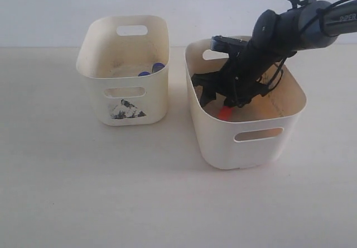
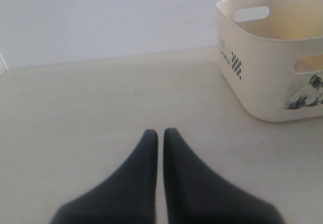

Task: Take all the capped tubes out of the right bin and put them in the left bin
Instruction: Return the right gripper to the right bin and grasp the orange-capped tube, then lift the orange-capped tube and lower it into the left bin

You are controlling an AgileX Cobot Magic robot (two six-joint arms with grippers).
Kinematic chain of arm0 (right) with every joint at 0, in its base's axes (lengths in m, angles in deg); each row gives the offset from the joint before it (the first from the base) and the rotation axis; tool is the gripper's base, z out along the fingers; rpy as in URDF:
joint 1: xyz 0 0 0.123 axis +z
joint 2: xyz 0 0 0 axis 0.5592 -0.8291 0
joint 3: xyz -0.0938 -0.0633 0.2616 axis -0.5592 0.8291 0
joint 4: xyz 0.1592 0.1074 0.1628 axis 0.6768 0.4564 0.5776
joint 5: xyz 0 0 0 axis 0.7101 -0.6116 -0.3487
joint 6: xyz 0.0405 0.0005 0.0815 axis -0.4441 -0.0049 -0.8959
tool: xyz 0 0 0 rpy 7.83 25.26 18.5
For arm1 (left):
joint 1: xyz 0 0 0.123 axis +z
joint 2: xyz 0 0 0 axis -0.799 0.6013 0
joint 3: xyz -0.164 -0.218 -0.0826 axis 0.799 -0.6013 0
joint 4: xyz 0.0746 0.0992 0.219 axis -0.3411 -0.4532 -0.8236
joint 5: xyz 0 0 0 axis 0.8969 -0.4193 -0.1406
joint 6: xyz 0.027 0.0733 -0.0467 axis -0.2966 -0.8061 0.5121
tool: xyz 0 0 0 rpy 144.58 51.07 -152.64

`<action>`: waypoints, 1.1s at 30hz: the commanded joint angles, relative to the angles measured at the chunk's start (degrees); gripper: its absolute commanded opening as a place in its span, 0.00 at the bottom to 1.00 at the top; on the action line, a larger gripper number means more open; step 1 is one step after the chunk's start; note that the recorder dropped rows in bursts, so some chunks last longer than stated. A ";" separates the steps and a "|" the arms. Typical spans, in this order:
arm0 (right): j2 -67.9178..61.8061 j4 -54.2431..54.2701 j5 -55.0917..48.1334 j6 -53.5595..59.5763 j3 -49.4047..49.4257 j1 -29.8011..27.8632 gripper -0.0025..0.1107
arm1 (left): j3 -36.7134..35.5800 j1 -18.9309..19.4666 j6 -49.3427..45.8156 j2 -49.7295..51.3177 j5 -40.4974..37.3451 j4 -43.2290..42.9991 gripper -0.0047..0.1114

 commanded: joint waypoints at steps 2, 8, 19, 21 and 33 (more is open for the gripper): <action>-1.98 -9.98 -1.70 -3.86 1.04 -0.17 0.38 | 0.22 0.06 0.66 -0.11 0.86 0.38 0.08; -1.98 -10.53 -2.19 -3.74 1.04 -0.17 0.32 | 0.22 0.06 0.66 -0.11 0.86 0.38 0.08; 17.11 -13.00 -2.95 -4.25 1.04 -0.17 0.02 | 0.22 0.06 0.66 -0.11 0.86 0.38 0.08; 22.12 -12.76 -2.88 -4.25 1.04 -0.17 0.02 | 0.22 0.06 0.66 -0.11 0.86 0.38 0.08; 26.05 15.00 8.18 10.33 1.04 6.75 0.02 | 0.22 0.06 0.66 -0.11 0.86 0.38 0.08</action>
